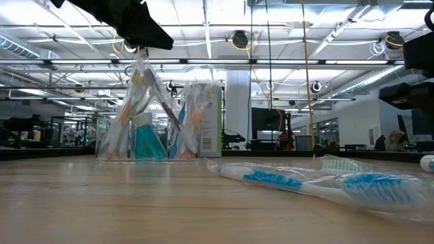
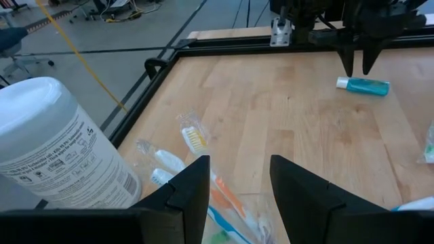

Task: Pick & Place toothbrushing station
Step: Put the mouthwash into the transparent organizer

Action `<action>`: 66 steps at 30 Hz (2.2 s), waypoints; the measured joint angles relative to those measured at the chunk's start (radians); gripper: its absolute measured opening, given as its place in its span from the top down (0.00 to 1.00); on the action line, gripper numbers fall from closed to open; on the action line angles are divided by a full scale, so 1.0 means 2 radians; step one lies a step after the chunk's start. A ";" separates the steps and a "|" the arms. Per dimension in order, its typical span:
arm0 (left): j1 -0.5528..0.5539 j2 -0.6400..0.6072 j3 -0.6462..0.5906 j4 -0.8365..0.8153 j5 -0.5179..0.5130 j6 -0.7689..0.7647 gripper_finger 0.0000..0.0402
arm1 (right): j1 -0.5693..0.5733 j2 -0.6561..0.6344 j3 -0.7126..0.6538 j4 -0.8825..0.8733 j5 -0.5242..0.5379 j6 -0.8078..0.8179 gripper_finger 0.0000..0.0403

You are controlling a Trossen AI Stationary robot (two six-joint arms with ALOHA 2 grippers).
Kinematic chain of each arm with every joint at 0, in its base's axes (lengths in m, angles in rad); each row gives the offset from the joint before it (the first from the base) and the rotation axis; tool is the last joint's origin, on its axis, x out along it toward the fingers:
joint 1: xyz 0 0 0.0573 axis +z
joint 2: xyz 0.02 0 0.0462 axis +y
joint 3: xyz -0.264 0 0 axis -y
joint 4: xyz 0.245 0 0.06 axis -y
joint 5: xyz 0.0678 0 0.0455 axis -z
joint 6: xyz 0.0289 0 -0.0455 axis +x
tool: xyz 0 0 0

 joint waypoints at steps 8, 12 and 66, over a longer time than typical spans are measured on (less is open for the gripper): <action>0.000 0.000 0.000 -0.001 0.000 -0.001 0.60 | 0.006 0.001 0.000 0.009 0.000 0.050 0.67; 0.000 0.000 0.000 -0.004 0.000 -0.001 0.60 | 0.021 0.013 0.000 0.003 0.000 0.071 0.67; 0.000 0.000 0.000 -0.001 0.000 0.007 0.60 | -0.059 0.023 -0.035 0.070 -0.027 0.698 0.51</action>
